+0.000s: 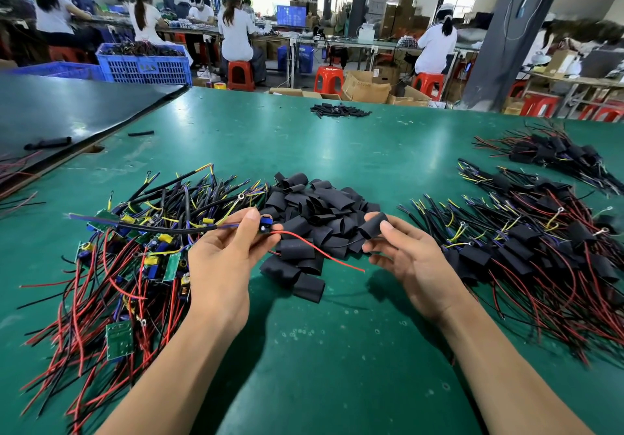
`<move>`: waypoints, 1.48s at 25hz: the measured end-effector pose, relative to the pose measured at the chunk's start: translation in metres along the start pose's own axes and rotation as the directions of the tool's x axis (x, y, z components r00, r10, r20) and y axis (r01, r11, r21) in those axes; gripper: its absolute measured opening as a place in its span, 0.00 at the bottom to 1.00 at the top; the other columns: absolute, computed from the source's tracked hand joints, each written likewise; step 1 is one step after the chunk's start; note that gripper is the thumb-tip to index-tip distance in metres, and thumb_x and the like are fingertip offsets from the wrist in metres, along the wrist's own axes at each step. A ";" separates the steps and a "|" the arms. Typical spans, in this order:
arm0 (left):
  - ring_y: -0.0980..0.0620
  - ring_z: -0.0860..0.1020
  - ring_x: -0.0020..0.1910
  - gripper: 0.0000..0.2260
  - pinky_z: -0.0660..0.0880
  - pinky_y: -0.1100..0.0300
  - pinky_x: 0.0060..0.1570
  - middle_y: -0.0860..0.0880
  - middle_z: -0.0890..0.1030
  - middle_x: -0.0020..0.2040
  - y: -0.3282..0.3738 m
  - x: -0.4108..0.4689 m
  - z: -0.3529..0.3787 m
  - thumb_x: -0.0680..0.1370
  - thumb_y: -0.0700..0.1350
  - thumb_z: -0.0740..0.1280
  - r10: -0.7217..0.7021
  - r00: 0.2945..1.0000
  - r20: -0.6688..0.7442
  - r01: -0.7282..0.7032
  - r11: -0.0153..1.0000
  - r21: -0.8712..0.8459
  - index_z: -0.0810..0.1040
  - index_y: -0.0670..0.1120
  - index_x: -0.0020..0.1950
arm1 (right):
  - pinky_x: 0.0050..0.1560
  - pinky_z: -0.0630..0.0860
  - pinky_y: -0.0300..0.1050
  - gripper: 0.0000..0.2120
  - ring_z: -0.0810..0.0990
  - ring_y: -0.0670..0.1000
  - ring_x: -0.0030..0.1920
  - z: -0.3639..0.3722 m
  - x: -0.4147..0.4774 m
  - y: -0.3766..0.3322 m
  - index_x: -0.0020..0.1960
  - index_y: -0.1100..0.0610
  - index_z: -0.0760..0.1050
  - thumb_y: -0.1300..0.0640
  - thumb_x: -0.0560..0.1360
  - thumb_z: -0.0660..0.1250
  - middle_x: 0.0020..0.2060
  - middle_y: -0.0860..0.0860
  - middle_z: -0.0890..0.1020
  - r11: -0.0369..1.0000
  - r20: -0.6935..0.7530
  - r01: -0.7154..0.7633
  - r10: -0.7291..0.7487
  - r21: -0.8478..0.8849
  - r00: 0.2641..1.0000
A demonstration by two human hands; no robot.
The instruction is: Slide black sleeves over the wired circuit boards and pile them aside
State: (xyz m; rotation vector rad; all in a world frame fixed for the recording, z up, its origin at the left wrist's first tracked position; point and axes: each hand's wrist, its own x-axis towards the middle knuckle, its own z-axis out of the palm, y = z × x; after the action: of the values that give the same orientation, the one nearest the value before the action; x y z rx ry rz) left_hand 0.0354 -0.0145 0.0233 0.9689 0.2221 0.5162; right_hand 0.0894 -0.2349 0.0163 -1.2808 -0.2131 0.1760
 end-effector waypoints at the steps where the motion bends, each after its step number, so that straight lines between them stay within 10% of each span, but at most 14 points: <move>1: 0.46 0.85 0.43 0.03 0.80 0.61 0.44 0.41 0.81 0.42 0.000 0.000 0.000 0.79 0.40 0.68 0.001 1.000 -0.002 -0.001 1.000 -0.003 0.80 0.41 0.47 | 0.45 0.73 0.43 0.13 0.81 0.49 0.40 0.000 0.000 0.001 0.52 0.54 0.83 0.52 0.71 0.68 0.42 0.51 0.84 1.000 -0.001 0.002 -0.002 -0.013 1.000; 18: 0.43 0.84 0.45 0.04 0.81 0.61 0.45 0.40 0.80 0.43 0.002 0.001 -0.001 0.80 0.40 0.68 -0.018 0.999 -0.039 0.017 1.000 -0.017 0.79 0.39 0.47 | 0.41 0.74 0.40 0.13 0.79 0.49 0.37 -0.002 0.002 -0.001 0.54 0.57 0.80 0.54 0.72 0.66 0.40 0.51 0.83 0.997 -0.081 0.012 -0.005 0.082 0.997; 37: 0.41 0.83 0.48 0.04 0.81 0.60 0.46 0.45 0.82 0.39 -0.001 0.006 -0.001 0.79 0.39 0.69 -0.018 0.995 -0.095 0.012 0.998 -0.055 0.80 0.40 0.46 | 0.45 0.76 0.42 0.13 0.81 0.50 0.43 -0.011 -0.002 0.001 0.55 0.54 0.84 0.56 0.72 0.70 0.47 0.55 0.84 0.993 0.148 -0.097 0.087 0.062 0.985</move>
State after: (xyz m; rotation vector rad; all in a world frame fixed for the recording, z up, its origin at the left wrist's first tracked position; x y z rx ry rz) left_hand 0.0403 -0.0112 0.0220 0.8897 0.2997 0.5528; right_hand 0.0900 -0.2456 0.0123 -1.2107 -0.2706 0.3540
